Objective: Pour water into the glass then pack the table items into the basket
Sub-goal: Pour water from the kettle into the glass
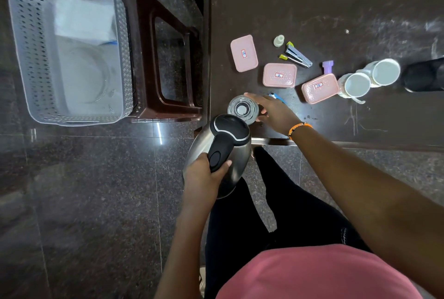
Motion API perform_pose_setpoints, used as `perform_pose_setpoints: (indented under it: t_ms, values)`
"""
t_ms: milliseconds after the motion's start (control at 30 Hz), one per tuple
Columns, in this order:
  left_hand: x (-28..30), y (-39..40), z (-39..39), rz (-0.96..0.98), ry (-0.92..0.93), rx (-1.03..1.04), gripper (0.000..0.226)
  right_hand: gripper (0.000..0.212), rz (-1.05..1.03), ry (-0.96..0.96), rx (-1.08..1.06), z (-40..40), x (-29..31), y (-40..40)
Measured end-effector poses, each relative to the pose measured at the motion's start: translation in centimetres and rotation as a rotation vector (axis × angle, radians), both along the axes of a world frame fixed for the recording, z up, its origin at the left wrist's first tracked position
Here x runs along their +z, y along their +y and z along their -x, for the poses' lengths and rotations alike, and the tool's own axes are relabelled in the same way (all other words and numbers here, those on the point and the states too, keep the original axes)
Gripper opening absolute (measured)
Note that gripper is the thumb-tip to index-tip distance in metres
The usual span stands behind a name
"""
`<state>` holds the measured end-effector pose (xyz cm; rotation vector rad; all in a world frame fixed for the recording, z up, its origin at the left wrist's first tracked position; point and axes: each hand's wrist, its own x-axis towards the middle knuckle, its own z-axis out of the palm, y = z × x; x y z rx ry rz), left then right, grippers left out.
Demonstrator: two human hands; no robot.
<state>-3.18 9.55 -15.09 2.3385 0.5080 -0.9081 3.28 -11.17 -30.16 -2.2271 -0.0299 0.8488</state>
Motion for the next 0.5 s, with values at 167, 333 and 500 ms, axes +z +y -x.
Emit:
perform_pose_setpoints:
  t_ms: [167,333,500]
  values:
    - [0.11,-0.4,-0.35,-0.021,0.01,0.0,0.031,0.074,-0.006,0.002,-0.009,0.08,0.11,-0.1]
    - [0.41,-0.76,-0.65,-0.037,0.017,-0.031,0.036,0.075,-0.005,0.005,-0.001,0.15,0.18,-0.2]
    - [0.52,-0.73,-0.91,-0.032,0.019,0.002,0.033,0.074,-0.001,0.008,-0.001,0.09,0.22,-0.26]
